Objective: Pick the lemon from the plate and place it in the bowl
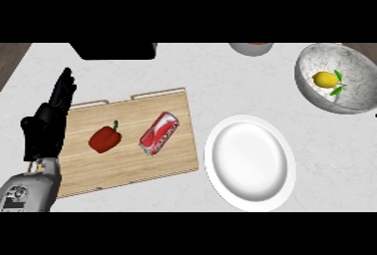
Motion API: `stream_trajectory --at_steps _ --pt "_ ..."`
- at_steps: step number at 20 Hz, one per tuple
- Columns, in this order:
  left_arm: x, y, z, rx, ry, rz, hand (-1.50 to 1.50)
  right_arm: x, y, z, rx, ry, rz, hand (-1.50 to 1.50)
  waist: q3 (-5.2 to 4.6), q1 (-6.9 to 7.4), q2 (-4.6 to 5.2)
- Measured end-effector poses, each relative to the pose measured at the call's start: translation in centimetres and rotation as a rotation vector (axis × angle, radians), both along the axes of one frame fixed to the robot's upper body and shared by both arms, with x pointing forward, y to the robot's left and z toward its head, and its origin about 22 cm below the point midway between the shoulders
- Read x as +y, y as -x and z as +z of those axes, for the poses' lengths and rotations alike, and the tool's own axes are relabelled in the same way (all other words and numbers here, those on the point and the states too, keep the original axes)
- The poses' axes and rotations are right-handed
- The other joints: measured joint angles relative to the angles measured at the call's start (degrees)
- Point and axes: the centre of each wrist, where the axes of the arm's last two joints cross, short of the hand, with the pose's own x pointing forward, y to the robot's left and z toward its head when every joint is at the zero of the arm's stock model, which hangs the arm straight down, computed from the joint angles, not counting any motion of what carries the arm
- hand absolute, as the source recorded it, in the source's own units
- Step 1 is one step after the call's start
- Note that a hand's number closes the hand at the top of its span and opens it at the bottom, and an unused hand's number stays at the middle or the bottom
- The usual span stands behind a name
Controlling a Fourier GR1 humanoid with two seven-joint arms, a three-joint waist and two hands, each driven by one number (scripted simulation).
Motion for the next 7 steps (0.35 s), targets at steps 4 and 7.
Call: stream_trajectory --at_steps 4,7 --pt "-0.1 0.0 0.1 -0.001 -0.003 0.001 0.0 0.9 2.3 -0.5 -0.011 0.006 0.042 -1.5 -0.01 -0.02 0.01" --pt "0.0 -0.5 0.8 -0.007 0.002 -0.004 0.0 1.4 3.9 -0.8 -0.015 0.007 0.049 -1.5 -0.01 0.21 0.08"
